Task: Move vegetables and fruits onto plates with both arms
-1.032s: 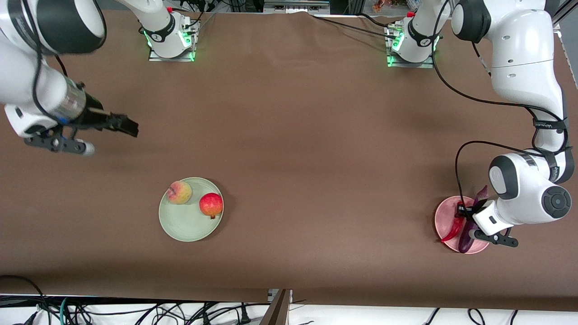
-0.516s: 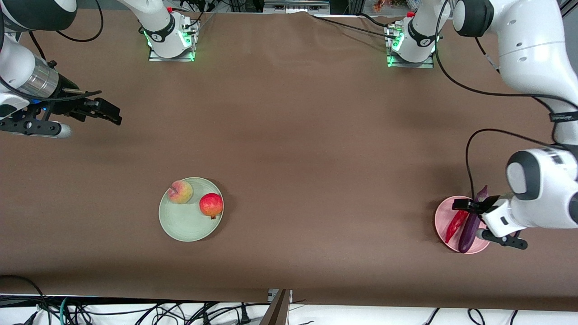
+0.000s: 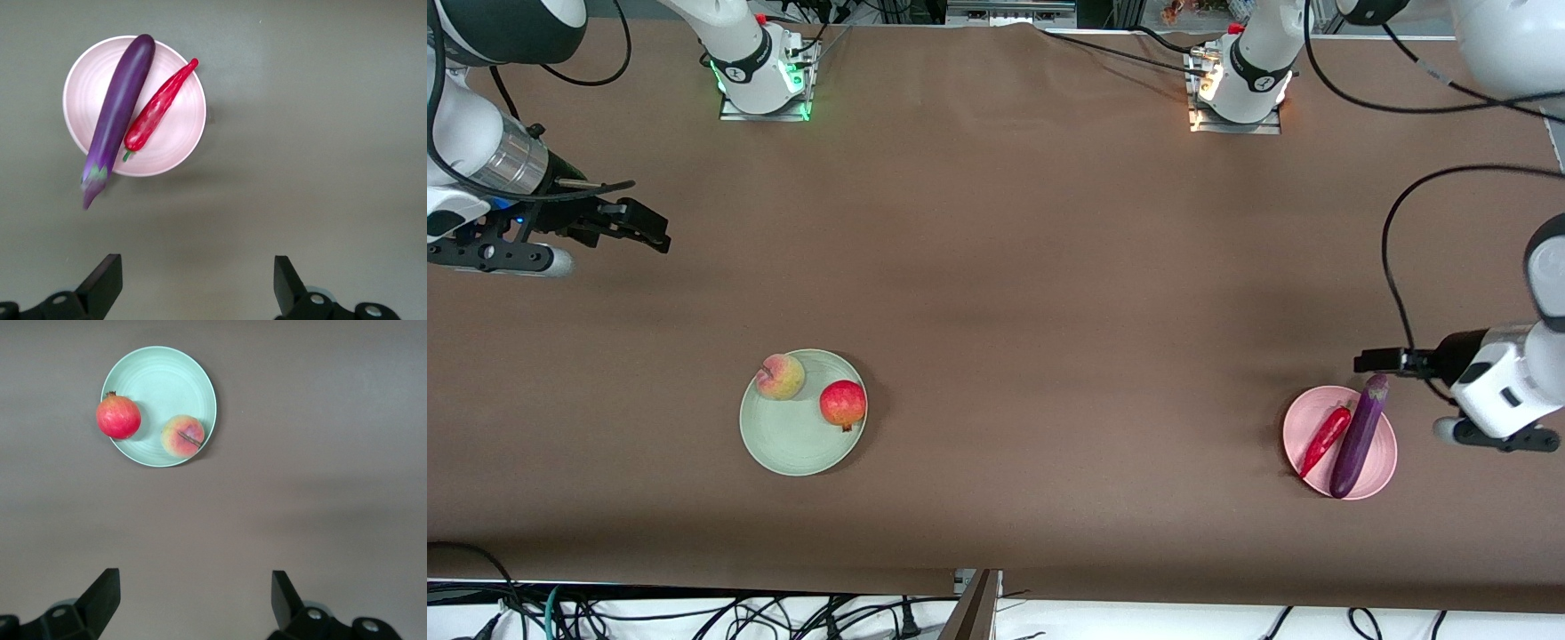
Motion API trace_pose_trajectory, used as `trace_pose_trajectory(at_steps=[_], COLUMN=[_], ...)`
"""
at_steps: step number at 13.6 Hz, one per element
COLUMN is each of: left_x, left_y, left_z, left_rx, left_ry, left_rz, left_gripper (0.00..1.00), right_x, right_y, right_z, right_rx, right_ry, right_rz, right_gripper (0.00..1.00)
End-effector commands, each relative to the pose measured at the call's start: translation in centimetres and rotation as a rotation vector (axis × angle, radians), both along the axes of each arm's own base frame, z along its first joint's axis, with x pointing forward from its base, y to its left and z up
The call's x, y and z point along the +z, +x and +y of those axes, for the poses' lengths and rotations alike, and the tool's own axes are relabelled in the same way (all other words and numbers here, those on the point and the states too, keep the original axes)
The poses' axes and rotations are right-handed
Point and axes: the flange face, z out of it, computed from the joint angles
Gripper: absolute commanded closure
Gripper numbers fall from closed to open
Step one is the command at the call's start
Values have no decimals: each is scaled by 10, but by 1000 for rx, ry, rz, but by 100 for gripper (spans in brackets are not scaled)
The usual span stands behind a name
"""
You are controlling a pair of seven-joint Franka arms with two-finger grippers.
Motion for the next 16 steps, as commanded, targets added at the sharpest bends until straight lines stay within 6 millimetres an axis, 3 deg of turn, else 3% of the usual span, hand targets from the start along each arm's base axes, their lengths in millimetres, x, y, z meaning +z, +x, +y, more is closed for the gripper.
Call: trace_pose_trajectory(at_steps=[1, 4, 6, 10, 12, 16], left_x=[64, 115, 135, 122, 123, 121], left_y=[-33, -66, -88, -132, -147, -146], left_z=[-15, -22, -20, -15, -29, -33], left_rx=[-2, -30, -18, 73, 57, 48], left_ry=[92, 145, 132, 101, 97, 134], left_rz=[-29, -79, -92, -48, -52, -49], left_gripper=[0, 0, 0, 0, 0, 0], right_x=[10, 11, 11, 10, 10, 8], right_y=[6, 7, 9, 7, 6, 7], right_z=[2, -10, -21, -10, -4, -4], right_rx=[19, 3, -16, -4, 8, 8], right_ry=[-11, -9, -2, -12, -11, -9], right_rz=[-10, -13, -13, -9, -9, -7], right_gripper=[0, 0, 0, 0, 0, 0])
